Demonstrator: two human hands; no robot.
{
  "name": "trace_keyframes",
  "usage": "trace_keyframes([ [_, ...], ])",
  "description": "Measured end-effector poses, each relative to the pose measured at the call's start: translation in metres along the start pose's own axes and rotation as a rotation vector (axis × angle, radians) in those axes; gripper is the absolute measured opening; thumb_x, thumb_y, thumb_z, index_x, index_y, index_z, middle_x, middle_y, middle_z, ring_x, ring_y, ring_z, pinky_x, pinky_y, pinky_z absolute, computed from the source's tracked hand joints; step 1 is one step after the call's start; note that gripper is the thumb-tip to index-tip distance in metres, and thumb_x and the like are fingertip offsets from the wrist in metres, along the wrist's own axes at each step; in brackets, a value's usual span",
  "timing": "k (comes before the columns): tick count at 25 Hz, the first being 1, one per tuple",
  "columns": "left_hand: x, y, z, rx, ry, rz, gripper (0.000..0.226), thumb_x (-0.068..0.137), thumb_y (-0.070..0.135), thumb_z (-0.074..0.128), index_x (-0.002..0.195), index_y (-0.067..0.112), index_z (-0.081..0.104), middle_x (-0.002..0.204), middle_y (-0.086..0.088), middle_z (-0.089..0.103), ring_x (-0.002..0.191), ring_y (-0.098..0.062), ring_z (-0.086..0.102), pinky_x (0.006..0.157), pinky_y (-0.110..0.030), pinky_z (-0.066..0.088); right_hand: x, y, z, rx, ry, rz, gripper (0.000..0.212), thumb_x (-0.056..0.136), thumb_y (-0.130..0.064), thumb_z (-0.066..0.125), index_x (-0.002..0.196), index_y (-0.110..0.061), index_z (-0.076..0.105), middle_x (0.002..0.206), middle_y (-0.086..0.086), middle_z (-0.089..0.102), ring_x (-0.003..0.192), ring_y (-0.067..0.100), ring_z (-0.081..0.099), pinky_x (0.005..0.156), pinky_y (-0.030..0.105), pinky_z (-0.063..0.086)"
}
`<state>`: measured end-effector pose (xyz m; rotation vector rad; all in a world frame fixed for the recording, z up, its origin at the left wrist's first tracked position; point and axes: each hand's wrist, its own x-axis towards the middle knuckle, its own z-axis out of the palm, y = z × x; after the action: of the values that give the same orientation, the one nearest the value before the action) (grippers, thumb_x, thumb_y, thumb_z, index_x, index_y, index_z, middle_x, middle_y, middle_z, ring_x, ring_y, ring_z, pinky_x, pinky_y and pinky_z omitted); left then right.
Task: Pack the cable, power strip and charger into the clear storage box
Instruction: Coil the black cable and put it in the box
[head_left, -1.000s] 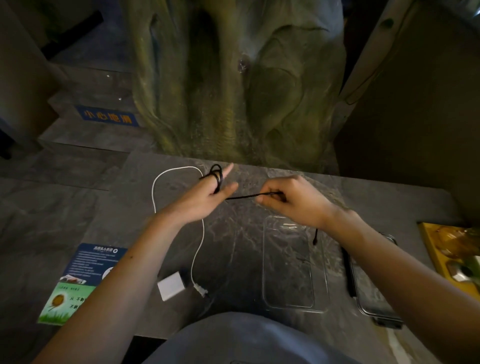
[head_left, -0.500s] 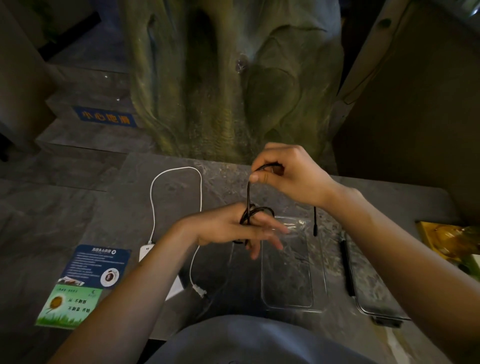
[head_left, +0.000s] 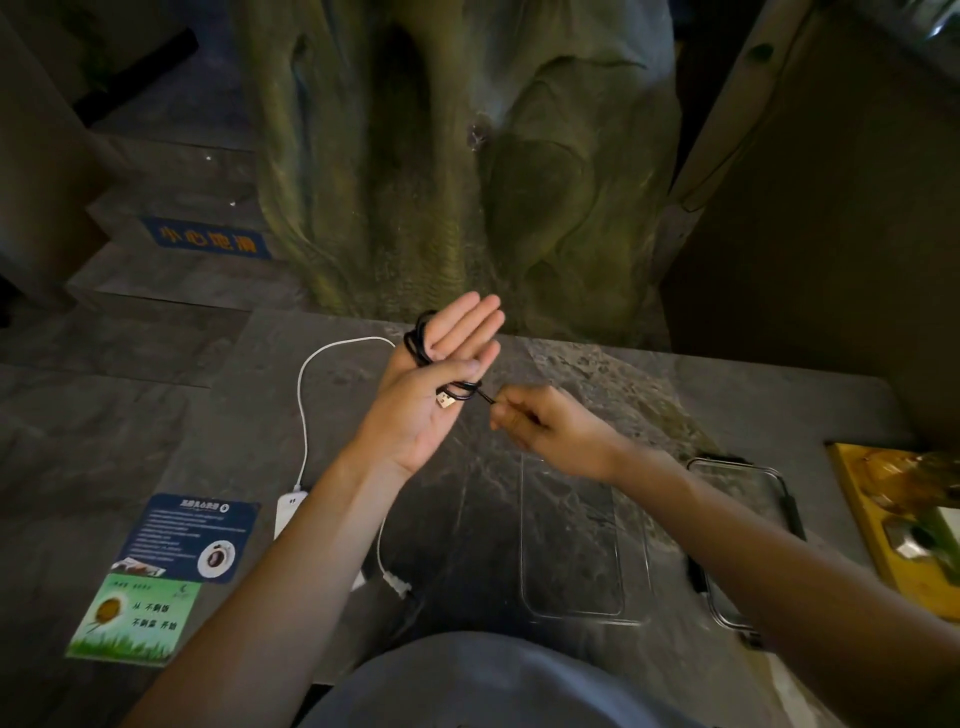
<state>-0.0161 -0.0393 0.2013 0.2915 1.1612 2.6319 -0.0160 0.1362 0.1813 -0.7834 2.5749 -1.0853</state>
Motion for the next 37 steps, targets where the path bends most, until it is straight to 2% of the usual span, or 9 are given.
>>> trace_keyframes([
  [5, 0.003, -0.002, -0.029, 0.593, 0.103, 0.015, 0.054, 0.096, 0.002, 0.047, 0.147, 0.008, 0.028, 0.151, -0.007, 0.037, 0.137, -0.009, 0.038, 0.111, -0.024, 0.033, -0.011, 0.001, -0.010, -0.065, -0.047, 0.044, 0.018, 0.099, -0.029, 0.050, 0.081, -0.030, 0.055, 0.063, -0.015, 0.050, 0.062, -0.004, 0.052, 0.057, 0.011, 0.035],
  [7, 0.007, -0.007, -0.038, 0.861, 0.032, -0.068, 0.060, 0.097, 0.015, 0.047, 0.150, 0.008, 0.019, 0.155, -0.006, 0.030, 0.140, -0.008, 0.030, 0.111, -0.020, 0.029, -0.012, -0.002, -0.013, -0.096, -0.062, 0.029, 0.021, 0.098, -0.029, 0.051, 0.078, -0.036, 0.052, 0.063, -0.015, 0.050, 0.062, -0.003, 0.052, 0.058, 0.012, 0.036],
  [10, 0.010, -0.016, -0.047, 1.219, -0.104, -0.168, 0.076, 0.094, 0.036, 0.051, 0.151, 0.008, 0.011, 0.157, -0.009, 0.023, 0.144, -0.013, 0.022, 0.118, -0.033, 0.024, -0.009, -0.008, -0.017, -0.156, -0.082, -0.009, 0.015, 0.097, -0.028, 0.054, 0.083, -0.028, 0.058, 0.061, -0.012, 0.051, 0.059, 0.000, 0.050, 0.057, 0.016, 0.036],
  [14, 0.005, -0.012, -0.042, 1.327, -0.256, -0.313, 0.059, 0.098, 0.035, 0.044, 0.145, 0.002, 0.030, 0.149, -0.012, 0.039, 0.134, -0.008, 0.038, 0.110, -0.020, 0.029, -0.007, -0.015, -0.034, -0.209, -0.069, -0.061, 0.013, 0.094, -0.032, 0.058, 0.095, -0.022, 0.067, 0.066, -0.004, 0.061, 0.060, 0.009, 0.055, 0.060, 0.029, 0.045],
  [19, -0.013, 0.001, -0.016, 0.826, -0.312, -0.544, 0.043, 0.102, 0.032, 0.027, 0.112, -0.002, 0.052, 0.102, -0.017, 0.067, 0.087, -0.021, 0.069, 0.085, -0.025, 0.051, -0.005, -0.026, -0.062, -0.110, 0.041, -0.106, 0.012, 0.092, -0.027, 0.063, 0.092, -0.016, 0.068, 0.067, -0.004, 0.065, 0.059, 0.007, 0.059, 0.059, 0.017, 0.044],
  [22, -0.021, 0.006, 0.003, 0.731, -0.429, -0.520, 0.040, 0.102, 0.035, 0.024, 0.080, 0.008, 0.044, 0.073, -0.007, 0.062, 0.057, -0.018, 0.057, 0.068, -0.025, 0.046, 0.002, -0.031, -0.068, 0.020, 0.106, -0.105, 0.015, 0.088, -0.023, 0.067, 0.090, -0.008, 0.068, 0.068, -0.001, 0.069, 0.058, 0.006, 0.060, 0.062, 0.013, 0.042],
  [27, -0.024, 0.003, 0.011, 0.260, -0.434, -0.554, 0.050, 0.092, 0.056, 0.038, 0.060, 0.018, 0.031, 0.047, 0.003, 0.039, 0.032, -0.005, 0.024, 0.038, -0.015, 0.024, 0.017, -0.029, -0.059, 0.332, 0.219, -0.062, 0.016, 0.083, -0.018, 0.073, 0.086, -0.004, 0.065, 0.071, 0.006, 0.066, 0.063, 0.019, 0.059, 0.063, 0.032, 0.050],
  [32, -0.022, 0.002, 0.005, -0.231, -0.476, -0.583, 0.046, 0.096, 0.043, 0.045, 0.059, 0.020, 0.030, 0.045, 0.004, 0.031, 0.028, -0.007, 0.022, 0.044, -0.022, 0.016, 0.022, -0.032, -0.016, 0.343, 0.337, -0.043, 0.013, 0.089, -0.016, 0.064, 0.086, -0.003, 0.064, 0.080, 0.019, 0.067, 0.072, 0.024, 0.062, 0.071, 0.053, 0.051],
  [37, -0.024, 0.000, -0.003, -0.466, -0.495, -0.570, 0.043, 0.102, 0.035, 0.033, 0.064, 0.016, 0.034, 0.051, 0.000, 0.038, 0.030, -0.007, 0.015, 0.049, -0.024, 0.023, 0.010, -0.038, -0.002, 0.400, 0.416, 0.018, 0.020, 0.085, 0.010, 0.057, 0.097, -0.002, 0.067, 0.091, 0.013, 0.073, 0.088, 0.023, 0.071, 0.081, 0.041, 0.057],
])
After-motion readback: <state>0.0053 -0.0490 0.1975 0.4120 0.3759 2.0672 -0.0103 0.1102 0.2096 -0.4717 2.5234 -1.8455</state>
